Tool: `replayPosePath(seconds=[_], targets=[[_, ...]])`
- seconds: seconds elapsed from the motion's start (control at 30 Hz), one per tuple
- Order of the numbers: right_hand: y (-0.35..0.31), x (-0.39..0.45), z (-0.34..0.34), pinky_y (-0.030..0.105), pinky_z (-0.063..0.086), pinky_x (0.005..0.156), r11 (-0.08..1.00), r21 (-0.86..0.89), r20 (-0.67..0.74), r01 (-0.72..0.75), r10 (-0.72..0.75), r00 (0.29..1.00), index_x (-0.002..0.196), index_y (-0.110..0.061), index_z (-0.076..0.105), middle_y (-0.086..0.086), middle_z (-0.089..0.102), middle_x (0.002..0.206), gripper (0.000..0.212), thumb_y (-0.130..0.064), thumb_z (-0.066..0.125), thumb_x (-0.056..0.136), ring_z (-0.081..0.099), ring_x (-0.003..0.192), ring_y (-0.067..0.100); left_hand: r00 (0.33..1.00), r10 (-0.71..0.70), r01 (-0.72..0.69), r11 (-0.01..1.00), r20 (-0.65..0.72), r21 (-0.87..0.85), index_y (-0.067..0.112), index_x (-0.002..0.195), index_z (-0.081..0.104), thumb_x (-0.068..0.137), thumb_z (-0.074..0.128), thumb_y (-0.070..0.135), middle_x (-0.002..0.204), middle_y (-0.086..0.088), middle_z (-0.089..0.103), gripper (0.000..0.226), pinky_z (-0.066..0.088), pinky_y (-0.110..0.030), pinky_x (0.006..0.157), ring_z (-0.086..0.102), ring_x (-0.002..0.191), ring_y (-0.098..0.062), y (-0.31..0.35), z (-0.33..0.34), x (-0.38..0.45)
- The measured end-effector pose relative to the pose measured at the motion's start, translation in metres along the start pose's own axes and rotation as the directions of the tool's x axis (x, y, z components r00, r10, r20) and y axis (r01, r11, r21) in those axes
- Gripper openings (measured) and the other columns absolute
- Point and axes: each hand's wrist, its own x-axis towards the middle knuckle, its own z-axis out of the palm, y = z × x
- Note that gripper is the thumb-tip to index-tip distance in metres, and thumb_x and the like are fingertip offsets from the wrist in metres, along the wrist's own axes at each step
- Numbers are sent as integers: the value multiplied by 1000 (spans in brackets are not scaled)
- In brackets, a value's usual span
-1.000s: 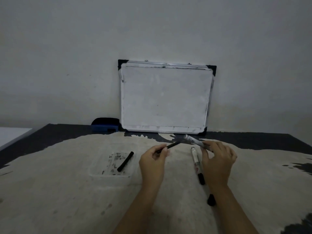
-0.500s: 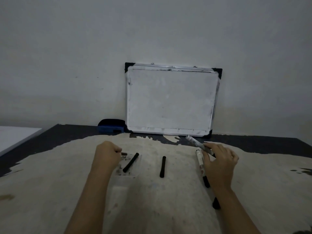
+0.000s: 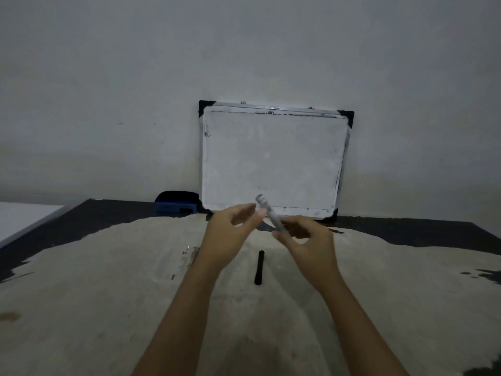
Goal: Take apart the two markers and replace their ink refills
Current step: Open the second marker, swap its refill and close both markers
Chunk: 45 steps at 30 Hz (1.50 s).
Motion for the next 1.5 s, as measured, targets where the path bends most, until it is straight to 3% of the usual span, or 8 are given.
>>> replayPosePath(seconds=[0.2,0.33,0.53,0.73,0.9,1.07,1.37,1.5], targets=[[-13,-8,19,11,47,63,995,74,157,-67,55,986,92,-15,72,-5,70,81,18,-20,75,75,62,71,6,989,-30,11,992,-144,-127,8,100,69,81,66,21,79,4,71,23,51,-6,71,67,74,4,-4,11,0],[2,-14,29,12,43,68,959,-241,287,-146,214,934,101,-24,67,-6,62,95,22,-31,69,80,56,82,3,952,0,-37,993,-305,-116,11,100,69,81,66,23,85,-1,72,23,48,-1,68,66,82,-2,0,-5,4],[8,-37,44,25,46,78,837,-543,403,67,190,895,105,-24,69,-1,61,106,30,-41,52,88,55,94,14,921,32,-85,989,-389,-120,13,100,70,80,67,24,90,0,72,23,56,-28,84,67,87,-7,2,-16,5],[14,-34,51,27,54,76,781,-624,293,-21,259,920,96,-15,71,3,66,97,20,-17,53,89,62,82,16,929,125,-139,990,-348,-17,16,106,68,79,67,27,89,7,70,29,47,-2,76,63,84,0,2,-12,4],[7,-12,21,21,48,58,902,-260,25,-344,362,932,83,-23,65,1,67,78,20,-3,62,78,62,71,16,942,192,-178,981,-274,77,16,110,67,78,69,24,97,8,69,33,45,-1,75,60,81,9,-1,-10,2],[-26,20,-38,22,55,72,757,523,197,-392,340,920,87,-14,70,9,69,83,18,1,61,83,64,76,18,953,217,-184,969,-211,167,22,109,67,76,70,26,91,-3,72,33,54,-29,81,64,85,-17,-7,-14,4],[-38,19,-41,20,54,79,843,380,282,-381,287,916,88,-14,74,7,74,85,17,-3,63,83,67,77,10,965,232,-200,954,-126,225,29,106,68,77,70,25,86,-5,69,29,53,-40,82,61,82,-18,-8,-18,4],[-37,20,-46,16,53,70,900,265,259,-346,279,925,85,-16,74,11,73,87,17,-3,63,84,65,76,11,969,235,-208,944,-78,258,30,105,68,77,69,24,86,-4,66,28,49,-28,80,59,83,-17,-10,-20,5]])
